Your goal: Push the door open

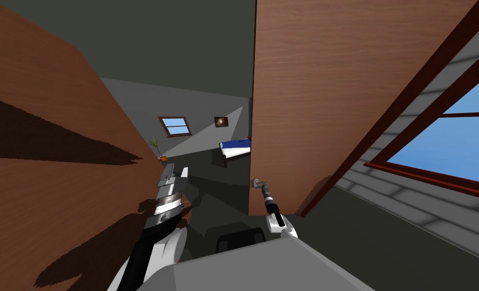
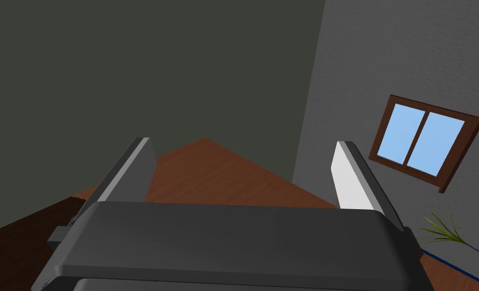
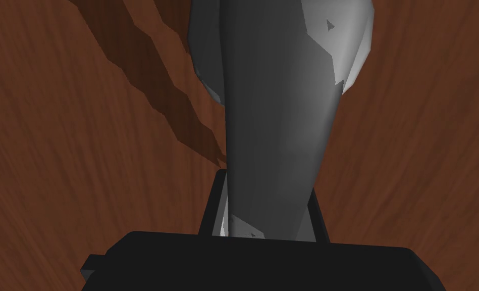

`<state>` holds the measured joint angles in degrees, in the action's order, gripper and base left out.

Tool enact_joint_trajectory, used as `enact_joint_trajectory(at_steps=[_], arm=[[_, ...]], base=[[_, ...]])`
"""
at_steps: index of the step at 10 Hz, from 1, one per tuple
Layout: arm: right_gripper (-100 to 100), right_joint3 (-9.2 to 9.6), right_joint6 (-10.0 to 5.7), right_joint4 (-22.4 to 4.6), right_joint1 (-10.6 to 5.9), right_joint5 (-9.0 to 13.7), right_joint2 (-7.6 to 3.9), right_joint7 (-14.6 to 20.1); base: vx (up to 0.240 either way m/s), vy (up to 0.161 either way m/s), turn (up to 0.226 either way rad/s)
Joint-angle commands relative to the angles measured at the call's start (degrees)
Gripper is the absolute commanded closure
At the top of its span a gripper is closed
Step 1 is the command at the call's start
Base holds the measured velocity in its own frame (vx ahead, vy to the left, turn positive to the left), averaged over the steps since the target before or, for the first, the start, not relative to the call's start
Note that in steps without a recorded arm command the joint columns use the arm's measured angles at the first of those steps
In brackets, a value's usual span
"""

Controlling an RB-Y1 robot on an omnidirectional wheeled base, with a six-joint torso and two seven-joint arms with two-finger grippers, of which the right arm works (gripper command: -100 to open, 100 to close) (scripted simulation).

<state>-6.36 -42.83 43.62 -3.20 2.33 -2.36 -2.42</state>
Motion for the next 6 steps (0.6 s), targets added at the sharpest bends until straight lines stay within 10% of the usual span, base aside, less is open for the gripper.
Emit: enact_joint_trajectory(at_steps=[1, 6], arm=[[100, -1.1, -0.55, -0.4, -0.59, 0.5, 0.37, -0.3], [100, -3.11, -0.25, -0.1, -0.04, 1.5, 1.15, -0.7]], base=[[0.181, 0.098, -0.078], [0.146, 0.061, -0.056]])
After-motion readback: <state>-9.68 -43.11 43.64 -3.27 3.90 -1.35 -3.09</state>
